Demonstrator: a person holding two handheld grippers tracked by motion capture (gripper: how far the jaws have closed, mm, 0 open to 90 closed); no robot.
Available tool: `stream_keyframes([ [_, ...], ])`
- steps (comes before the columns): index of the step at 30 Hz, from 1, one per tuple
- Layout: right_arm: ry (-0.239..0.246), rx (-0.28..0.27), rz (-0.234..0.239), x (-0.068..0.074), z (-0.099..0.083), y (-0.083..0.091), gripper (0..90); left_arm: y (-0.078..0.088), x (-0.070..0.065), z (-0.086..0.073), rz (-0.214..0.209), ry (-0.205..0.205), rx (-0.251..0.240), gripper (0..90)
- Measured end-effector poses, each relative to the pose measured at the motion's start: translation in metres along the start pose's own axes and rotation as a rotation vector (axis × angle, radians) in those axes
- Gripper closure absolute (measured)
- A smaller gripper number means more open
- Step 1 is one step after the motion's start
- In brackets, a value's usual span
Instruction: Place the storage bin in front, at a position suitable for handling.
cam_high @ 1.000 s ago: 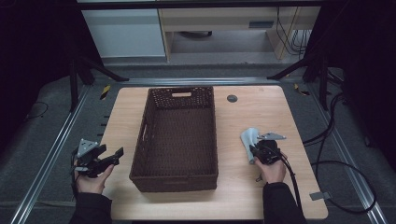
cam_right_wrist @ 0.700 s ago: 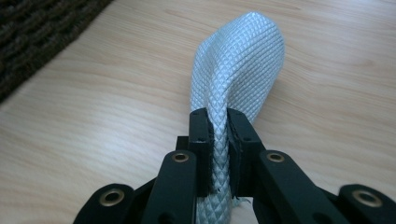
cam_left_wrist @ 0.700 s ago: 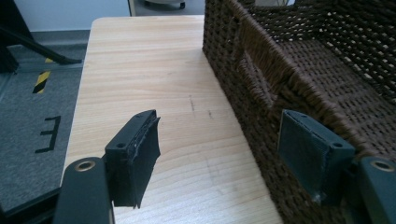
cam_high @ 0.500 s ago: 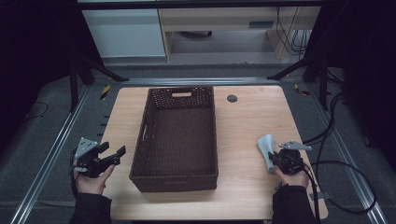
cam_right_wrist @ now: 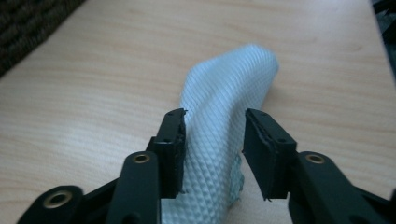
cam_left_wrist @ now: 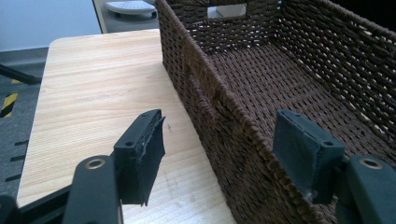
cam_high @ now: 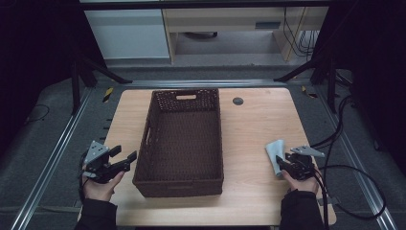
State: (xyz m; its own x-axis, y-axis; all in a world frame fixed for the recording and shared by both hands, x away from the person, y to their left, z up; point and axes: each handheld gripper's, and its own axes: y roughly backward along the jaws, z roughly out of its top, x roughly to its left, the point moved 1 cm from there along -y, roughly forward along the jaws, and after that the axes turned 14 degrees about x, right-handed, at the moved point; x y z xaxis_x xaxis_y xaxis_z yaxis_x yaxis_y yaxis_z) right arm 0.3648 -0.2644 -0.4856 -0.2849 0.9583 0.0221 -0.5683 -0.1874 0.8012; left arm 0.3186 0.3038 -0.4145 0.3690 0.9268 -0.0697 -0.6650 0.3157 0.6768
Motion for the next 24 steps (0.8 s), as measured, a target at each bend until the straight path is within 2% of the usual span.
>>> stream_keyframes([
  [4,0.005,-0.087,0.006,0.004,0.008,0.017,50.9,-0.006,-0.006,0.0,-0.018,-0.02,0.022,35.7],
  [10,0.035,-0.119,0.012,0.012,0.018,0.028,44.6,-0.013,-0.009,0.001,-0.032,-0.03,0.052,40.7],
  [13,0.036,-0.13,0.036,0.016,0.022,0.032,42.5,-0.017,-0.011,0.003,-0.041,-0.039,0.068,48.3],
  [14,0.051,-0.141,0.064,0.024,0.029,0.037,41.5,-0.019,-0.012,0.003,-0.049,-0.042,0.073,50.9],
  [16,0.054,-0.145,0.074,0.027,0.031,0.038,41.0,-0.021,-0.013,0.004,-0.052,-0.047,0.079,53.7],
  [17,0.071,-0.158,0.097,0.037,0.037,0.041,39.5,-0.023,-0.014,0.005,-0.051,-0.053,0.083,55.0],
  [19,0.075,-0.158,0.108,0.04,0.039,0.041,39.0,-0.024,-0.014,0.005,-0.052,-0.059,0.087,56.2],
  [21,0.092,-0.173,0.158,0.056,0.049,0.043,36.8,-0.027,-0.014,0.006,-0.057,-0.059,0.092,60.0],
  [22,0.092,-0.173,0.158,0.056,0.049,0.043,36.8,-0.027,-0.014,0.006,-0.057,-0.059,0.092,60.8],
  [23,0.102,-0.177,0.188,0.068,0.056,0.043,35.1,-0.028,-0.014,0.007,-0.074,-0.057,0.097,62.5],
  [24,0.102,-0.177,0.188,0.068,0.056,0.043,35.1,-0.028,-0.014,0.007,-0.074,-0.057,0.097,63.6],
])
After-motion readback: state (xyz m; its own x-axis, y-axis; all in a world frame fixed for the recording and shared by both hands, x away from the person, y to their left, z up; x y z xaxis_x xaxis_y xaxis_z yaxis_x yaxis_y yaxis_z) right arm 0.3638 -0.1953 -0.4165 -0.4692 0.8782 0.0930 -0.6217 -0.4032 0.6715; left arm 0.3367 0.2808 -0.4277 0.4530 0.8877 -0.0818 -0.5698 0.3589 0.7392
